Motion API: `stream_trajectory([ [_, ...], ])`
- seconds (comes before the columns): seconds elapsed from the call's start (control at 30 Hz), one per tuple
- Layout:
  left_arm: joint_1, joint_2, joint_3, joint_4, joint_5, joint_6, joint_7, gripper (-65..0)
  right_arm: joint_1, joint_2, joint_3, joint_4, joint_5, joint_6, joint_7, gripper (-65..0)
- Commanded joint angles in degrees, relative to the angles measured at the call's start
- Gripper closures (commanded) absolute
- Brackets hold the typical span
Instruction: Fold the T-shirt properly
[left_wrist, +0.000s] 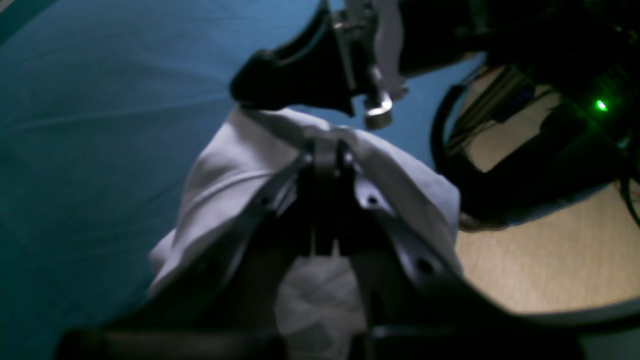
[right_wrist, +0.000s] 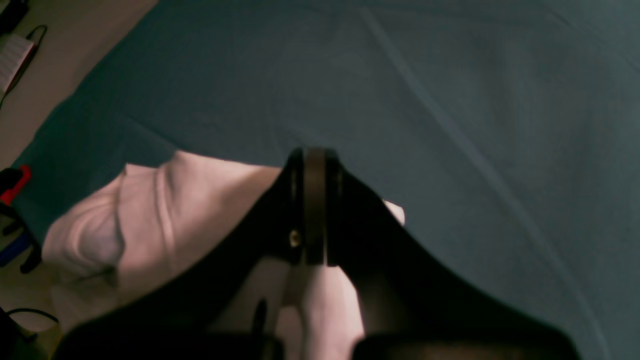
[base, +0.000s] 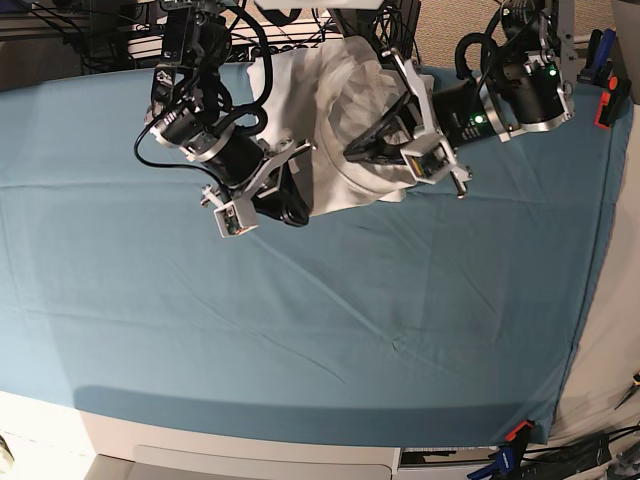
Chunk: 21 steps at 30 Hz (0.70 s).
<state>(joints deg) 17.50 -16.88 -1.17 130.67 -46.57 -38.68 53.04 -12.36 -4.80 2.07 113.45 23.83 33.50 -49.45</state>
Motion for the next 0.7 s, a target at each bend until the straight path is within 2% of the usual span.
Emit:
stream_trajectory([
  [0.0,0.04,-0.26,-0.11,1.11,-0.98,-0.2,-1.46,0.0,0.98,-0.11,-0.09,0.81,0.96,0.33,1.73,0.0],
  [0.3,0.57,-0.28,-1.09,1.38,-0.09,-0.42,-2.05,0.0,1.11,-0.09,-0.09,0.81,0.87,0.33,1.73,0.0],
  [0.53,0.59,-0.33,-9.07,4.33,0.37,-0.39,-4.98,0.0,1.11,0.68,-0.09,0.81,-0.35,0.33,1.81,0.0],
  [0.67,0.59,-2.27,-12.22,4.33,0.28,-0.39,-6.78,0.0,1.11,1.01,-0.09,0.81,-0.37,0.33,1.9,0.0],
])
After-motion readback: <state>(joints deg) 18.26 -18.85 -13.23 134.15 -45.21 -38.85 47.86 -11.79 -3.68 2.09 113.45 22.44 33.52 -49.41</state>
